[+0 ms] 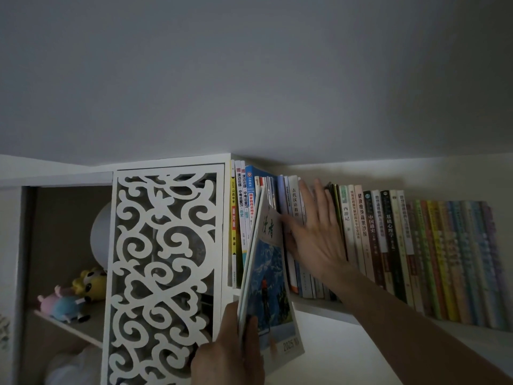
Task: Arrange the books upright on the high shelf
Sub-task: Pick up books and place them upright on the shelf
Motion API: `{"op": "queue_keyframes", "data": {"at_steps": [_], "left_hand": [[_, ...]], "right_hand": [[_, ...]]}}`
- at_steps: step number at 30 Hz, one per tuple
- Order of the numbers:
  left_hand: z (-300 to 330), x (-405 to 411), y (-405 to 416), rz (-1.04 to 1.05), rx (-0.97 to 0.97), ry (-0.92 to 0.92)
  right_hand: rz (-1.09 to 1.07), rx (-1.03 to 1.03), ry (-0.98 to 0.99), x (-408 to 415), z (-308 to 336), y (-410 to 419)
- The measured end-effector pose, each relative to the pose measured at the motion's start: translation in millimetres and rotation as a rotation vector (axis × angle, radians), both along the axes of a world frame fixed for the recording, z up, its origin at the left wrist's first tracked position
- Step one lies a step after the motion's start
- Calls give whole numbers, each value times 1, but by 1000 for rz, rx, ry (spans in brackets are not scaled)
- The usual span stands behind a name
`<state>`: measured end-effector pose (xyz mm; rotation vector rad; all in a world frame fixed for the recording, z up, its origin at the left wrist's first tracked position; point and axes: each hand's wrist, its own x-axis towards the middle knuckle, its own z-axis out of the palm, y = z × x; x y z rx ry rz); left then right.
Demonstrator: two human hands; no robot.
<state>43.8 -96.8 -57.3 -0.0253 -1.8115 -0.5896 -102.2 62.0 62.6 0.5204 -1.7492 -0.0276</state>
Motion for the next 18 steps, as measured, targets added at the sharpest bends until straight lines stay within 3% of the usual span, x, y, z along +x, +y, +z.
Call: {"op": "queue_keyframes", "data": {"at_steps": [6,11,18], "left_hand": [[-3,-16,7,-133,-25,-134],[9,-22,3,-160,-32,-80],[47,-37,2,-262,123,-7]], "right_hand": [[-123,76,-113,-1,14,-5],[-110,64,-191,1,21,-2],[-57,-46,-301,14,38,0]]}}
